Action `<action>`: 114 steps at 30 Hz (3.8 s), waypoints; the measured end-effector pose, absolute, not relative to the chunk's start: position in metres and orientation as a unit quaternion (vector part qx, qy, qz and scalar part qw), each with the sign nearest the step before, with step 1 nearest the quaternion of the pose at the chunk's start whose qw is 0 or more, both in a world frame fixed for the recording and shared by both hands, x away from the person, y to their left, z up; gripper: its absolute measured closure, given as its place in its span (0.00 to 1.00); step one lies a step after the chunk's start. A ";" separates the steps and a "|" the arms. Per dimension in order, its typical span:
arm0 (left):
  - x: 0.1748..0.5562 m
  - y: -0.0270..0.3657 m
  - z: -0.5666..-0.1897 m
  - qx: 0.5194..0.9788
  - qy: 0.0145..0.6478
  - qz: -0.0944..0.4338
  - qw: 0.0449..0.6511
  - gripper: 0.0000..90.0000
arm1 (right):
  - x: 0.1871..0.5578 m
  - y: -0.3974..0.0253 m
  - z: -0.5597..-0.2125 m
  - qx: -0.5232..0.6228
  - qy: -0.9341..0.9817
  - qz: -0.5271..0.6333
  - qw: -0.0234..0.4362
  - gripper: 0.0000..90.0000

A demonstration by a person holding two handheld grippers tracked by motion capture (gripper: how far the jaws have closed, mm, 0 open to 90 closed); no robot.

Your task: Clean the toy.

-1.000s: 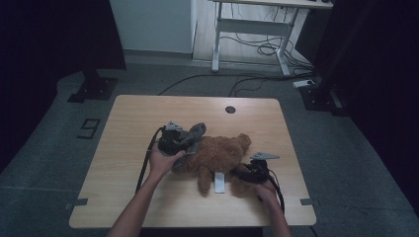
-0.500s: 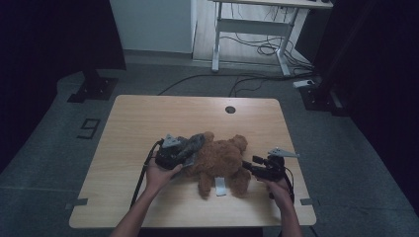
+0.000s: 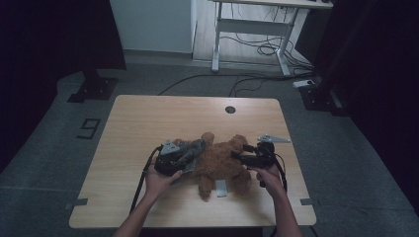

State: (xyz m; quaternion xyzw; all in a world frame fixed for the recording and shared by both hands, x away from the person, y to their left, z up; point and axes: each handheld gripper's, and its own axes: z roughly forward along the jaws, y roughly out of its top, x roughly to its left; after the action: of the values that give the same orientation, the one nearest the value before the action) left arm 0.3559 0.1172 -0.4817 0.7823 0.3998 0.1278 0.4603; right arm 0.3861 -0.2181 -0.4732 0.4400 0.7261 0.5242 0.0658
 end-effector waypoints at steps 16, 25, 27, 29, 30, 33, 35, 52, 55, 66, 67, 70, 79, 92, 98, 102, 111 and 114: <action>0.335 0.121 -0.489 0.776 0.392 0.107 0.482 0.86 | 0.376 -0.199 -0.517 0.434 0.766 0.474 0.002 0.20; 0.330 0.114 -0.463 0.773 0.391 0.102 0.488 0.85 | 0.359 -0.203 -0.532 0.438 0.742 0.507 0.022 0.32; 0.330 0.104 -0.451 0.778 0.376 0.109 0.491 0.85 | 0.359 -0.203 -0.533 0.438 0.741 0.509 0.023 0.33; 0.331 0.091 -0.442 0.784 0.363 0.115 0.491 0.85 | 0.358 -0.204 -0.533 0.437 0.741 0.509 0.026 0.34; 0.332 0.080 -0.437 0.788 0.354 0.117 0.490 0.85 | 0.358 -0.203 -0.533 0.436 0.741 0.510 0.028 0.35; 0.340 0.051 -0.431 0.801 0.337 0.115 0.481 0.84 | 0.356 -0.203 -0.533 0.434 0.739 0.514 0.035 0.38; 0.346 0.033 -0.433 0.809 0.334 0.112 0.470 0.84 | 0.354 -0.204 -0.534 0.432 0.739 0.516 0.038 0.39; 0.362 0.026 -0.460 0.817 0.355 0.136 0.433 0.85 | 0.346 -0.203 -0.535 0.424 0.735 0.525 0.063 0.49; 0.361 0.049 -0.460 0.808 0.368 0.141 0.438 0.85 | 0.346 -0.203 -0.535 0.425 0.733 0.527 0.061 0.49; 0.364 0.143 -0.460 0.751 0.442 0.138 0.470 0.85 | 0.346 -0.204 -0.536 0.424 0.732 0.531 0.058 0.49; 0.364 0.148 -0.462 0.748 0.447 0.137 0.472 0.85 | 0.346 -0.204 -0.536 0.423 0.732 0.531 0.058 0.49; 0.363 0.158 -0.468 0.739 0.456 0.127 0.478 0.85 | 0.346 -0.203 -0.536 0.421 0.733 0.531 0.061 0.49; 0.365 0.174 -0.474 0.724 0.474 0.105 0.490 0.85 | 0.345 -0.203 -0.536 0.417 0.734 0.532 0.066 0.49; 0.378 0.057 -0.434 0.802 0.372 0.117 0.452 0.85 | 0.343 -0.203 -0.536 0.412 0.735 0.534 0.072 0.49; 0.379 0.034 -0.446 0.811 0.369 0.115 0.439 0.85 | 0.344 -0.204 -0.537 0.413 0.735 0.534 0.070 0.49; 0.375 0.013 -0.435 0.817 0.347 0.112 0.446 0.85 | 0.344 -0.204 -0.536 0.410 0.737 0.532 0.073 0.49; 0.382 -0.017 -0.451 0.837 0.341 0.116 0.412 0.85 | 0.342 -0.202 -0.537 0.413 0.737 0.529 0.080 0.50; 0.386 0.001 -0.448 0.832 0.359 0.132 0.402 0.85 | 0.342 -0.202 -0.536 0.411 0.739 0.528 0.082 0.50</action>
State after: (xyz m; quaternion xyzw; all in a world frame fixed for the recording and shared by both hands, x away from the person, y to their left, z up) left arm 0.3861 0.0012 -0.4475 0.8318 0.3592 0.1324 0.4019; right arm 0.3423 -0.2021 -0.5360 0.4107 0.7392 0.5275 0.0815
